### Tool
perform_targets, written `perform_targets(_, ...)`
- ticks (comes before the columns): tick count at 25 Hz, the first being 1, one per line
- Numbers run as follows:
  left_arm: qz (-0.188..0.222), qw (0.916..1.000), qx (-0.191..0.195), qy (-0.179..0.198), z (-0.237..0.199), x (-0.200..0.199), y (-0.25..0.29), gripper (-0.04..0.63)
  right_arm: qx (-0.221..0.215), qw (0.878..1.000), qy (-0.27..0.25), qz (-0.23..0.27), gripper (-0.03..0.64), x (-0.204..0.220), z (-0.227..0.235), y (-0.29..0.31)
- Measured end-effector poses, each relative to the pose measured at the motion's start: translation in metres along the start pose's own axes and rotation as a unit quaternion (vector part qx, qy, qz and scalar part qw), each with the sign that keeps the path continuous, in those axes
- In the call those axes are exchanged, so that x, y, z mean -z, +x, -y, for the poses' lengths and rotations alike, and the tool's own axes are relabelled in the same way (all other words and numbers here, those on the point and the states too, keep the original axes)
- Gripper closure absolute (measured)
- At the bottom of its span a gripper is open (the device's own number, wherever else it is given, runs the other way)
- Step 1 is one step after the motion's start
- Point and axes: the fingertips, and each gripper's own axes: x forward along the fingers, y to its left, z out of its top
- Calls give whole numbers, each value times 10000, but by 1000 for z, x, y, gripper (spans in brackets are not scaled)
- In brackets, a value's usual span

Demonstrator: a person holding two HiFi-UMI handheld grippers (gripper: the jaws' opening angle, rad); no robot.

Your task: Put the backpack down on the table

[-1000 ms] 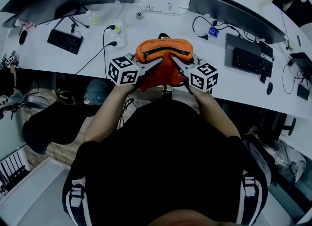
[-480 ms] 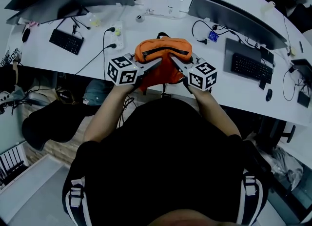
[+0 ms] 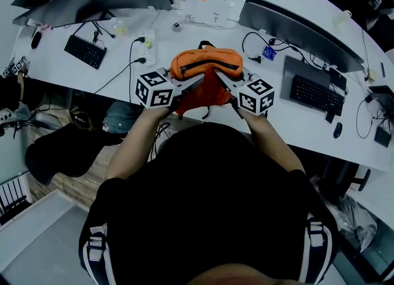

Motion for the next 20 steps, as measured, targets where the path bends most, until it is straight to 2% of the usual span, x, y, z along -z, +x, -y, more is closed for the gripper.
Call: perform_targets(20, 173, 9997, -146, -14, -11, -11, 13, 555, -111, 9998, -160, -75, 555, -8, 20, 5)
